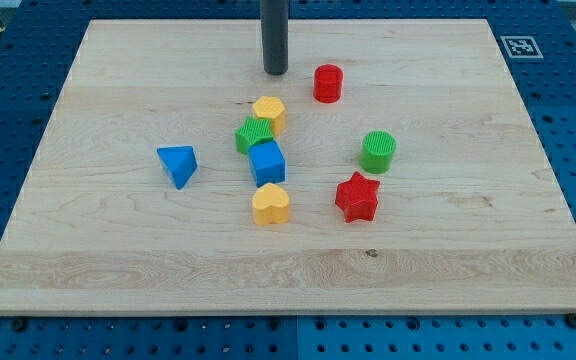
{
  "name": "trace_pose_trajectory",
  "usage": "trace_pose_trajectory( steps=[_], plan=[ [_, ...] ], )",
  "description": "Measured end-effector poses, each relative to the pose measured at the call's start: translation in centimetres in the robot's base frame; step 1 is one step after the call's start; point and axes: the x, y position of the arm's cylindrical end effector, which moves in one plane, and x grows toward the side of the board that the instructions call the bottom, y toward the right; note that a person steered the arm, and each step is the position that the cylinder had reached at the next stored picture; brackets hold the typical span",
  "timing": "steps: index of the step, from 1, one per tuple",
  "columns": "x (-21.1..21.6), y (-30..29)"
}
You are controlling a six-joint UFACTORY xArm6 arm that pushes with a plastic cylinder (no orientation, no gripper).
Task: Move the yellow hexagon to the top of the blue cube
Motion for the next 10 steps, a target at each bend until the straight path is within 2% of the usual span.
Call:
trace_pose_trajectory(
  steps=[2, 5, 8, 10],
  plan=[
    [5.3, 0.1],
    [6.9, 0.1],
    [12.5, 0.0],
    [10.7, -0.7]
  ],
)
